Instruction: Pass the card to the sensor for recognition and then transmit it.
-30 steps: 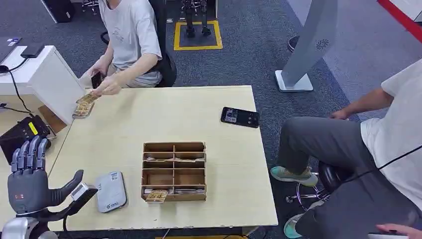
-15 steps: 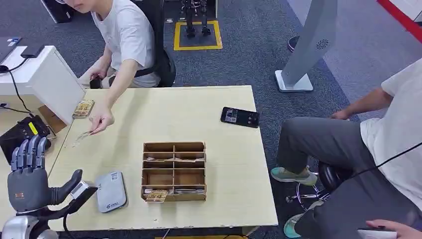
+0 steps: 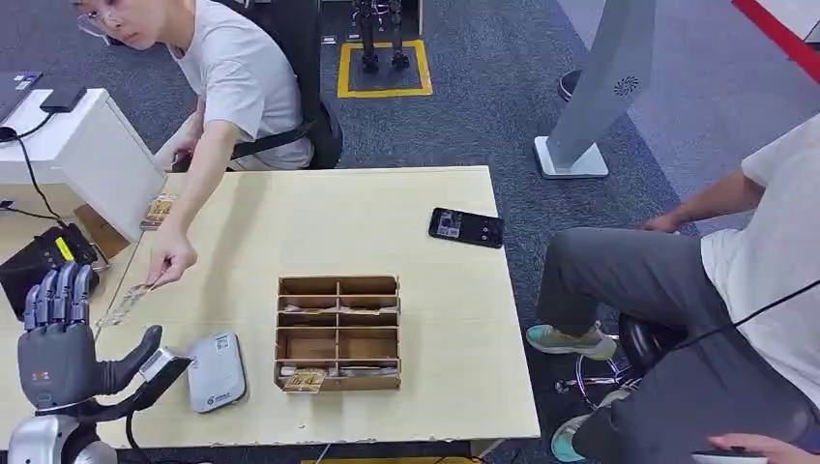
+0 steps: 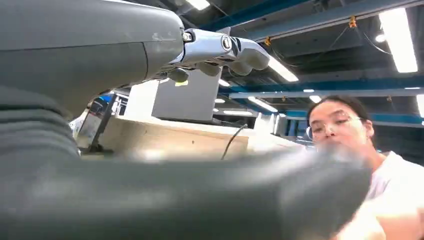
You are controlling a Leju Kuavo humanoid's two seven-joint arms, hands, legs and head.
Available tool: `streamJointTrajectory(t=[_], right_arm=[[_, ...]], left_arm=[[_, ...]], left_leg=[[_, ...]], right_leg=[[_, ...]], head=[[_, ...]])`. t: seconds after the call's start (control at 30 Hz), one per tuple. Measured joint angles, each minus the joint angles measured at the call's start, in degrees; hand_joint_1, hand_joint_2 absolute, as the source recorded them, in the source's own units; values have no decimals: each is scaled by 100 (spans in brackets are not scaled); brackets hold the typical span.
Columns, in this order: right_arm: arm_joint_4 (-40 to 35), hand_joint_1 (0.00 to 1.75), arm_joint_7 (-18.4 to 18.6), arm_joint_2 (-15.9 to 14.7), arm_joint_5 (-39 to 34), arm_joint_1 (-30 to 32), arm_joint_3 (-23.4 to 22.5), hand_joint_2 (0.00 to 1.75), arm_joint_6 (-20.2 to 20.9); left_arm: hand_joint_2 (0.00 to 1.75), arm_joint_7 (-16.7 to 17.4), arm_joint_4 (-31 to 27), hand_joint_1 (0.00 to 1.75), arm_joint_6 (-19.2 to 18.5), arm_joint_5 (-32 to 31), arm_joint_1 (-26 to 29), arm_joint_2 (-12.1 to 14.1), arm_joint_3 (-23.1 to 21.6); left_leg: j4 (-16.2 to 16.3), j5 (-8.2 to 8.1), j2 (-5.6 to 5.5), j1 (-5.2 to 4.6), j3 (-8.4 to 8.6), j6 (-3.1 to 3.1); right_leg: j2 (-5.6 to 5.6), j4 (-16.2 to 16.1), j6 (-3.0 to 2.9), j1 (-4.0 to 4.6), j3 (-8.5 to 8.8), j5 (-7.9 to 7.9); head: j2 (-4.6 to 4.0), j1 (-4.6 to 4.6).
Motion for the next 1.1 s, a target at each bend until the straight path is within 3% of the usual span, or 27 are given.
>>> streamJointTrajectory(t=[0.9, 0.93, 0.97, 1.03, 1.1], right_arm=[[22, 0, 33, 2, -2, 1, 96, 175, 9], [24, 0, 33, 2, -2, 1, 96, 175, 9], [24, 0, 33, 2, 0, 1, 96, 175, 9], [26, 0, 24, 2, 0, 1, 96, 175, 9], [26, 0, 13, 2, 0, 2, 96, 175, 9]], left_arm=[[175, 52, 446, 3, 101, -9, -200, -4, 0], [175, 55, 455, 77, 101, -4, -200, -4, 0], [175, 57, 463, 175, 96, 13, -200, -4, 0], [175, 57, 481, 166, 87, 50, -199, -4, 2], [175, 57, 490, 175, 76, 98, -196, 0, 2]], left_leg=[[0, 0, -1, 0, -1, 0], [0, 0, -1, 0, -1, 0], [0, 0, -1, 0, -1, 0], [0, 0, -1, 0, -1, 0], [0, 1, -1, 0, -1, 0]], right_leg=[[-1, 0, 0, 0, 0, 0], [-1, 0, 0, 0, 0, 0], [-1, 0, 0, 0, 0, 0], [-1, 1, 0, 0, 0, 0], [-1, 1, 0, 0, 1, 0]], head=[[0, 0], [0, -2], [0, 0], [0, -2], [0, 0]])
